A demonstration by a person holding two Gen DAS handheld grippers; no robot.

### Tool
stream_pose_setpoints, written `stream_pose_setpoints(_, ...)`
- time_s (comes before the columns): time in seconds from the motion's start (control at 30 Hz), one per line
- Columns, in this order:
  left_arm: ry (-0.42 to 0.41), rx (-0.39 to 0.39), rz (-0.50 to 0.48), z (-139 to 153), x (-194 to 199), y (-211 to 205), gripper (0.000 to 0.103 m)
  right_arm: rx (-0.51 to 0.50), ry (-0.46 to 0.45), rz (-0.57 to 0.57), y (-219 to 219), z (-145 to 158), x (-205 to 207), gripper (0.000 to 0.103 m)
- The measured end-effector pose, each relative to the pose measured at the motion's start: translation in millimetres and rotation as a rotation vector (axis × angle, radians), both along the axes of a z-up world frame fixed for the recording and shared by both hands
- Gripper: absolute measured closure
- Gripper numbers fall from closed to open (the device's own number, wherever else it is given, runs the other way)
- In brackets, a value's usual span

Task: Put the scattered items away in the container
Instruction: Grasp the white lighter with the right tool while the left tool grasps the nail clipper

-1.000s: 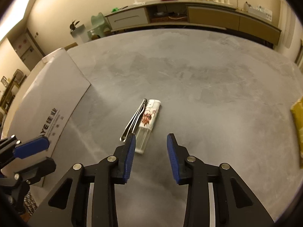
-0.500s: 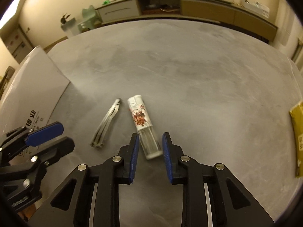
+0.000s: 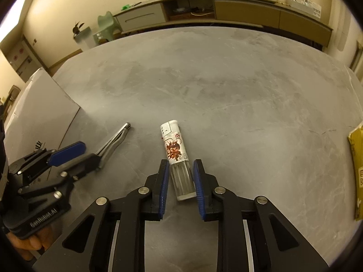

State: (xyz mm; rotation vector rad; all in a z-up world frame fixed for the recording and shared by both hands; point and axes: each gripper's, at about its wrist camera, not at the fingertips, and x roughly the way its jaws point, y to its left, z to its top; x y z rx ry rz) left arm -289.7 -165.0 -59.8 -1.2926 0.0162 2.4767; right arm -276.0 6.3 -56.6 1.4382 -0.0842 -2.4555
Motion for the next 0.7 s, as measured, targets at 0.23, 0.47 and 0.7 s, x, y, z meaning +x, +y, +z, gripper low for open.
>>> stream_pose_setpoints(0.23,-0.009,0.009,-0.003,-2.1,1.8,-5.1,0.062,0.025,0.078,0.053,-9.2,2.4,-1.7,0.077)
stream_pose_setpoints(0.47,-0.055,0.104,0.084,-6.8,-12.1,-24.3,0.064,-0.042,-0.013,-0.014,7.2,-0.7,-8.4,0.083)
stream_pose_setpoints(0.7,0.014,0.021,-0.118,0.3,-6.2,4.6,0.057,-0.057,-0.036,-0.014,7.7,2.0,-5.4,0.083)
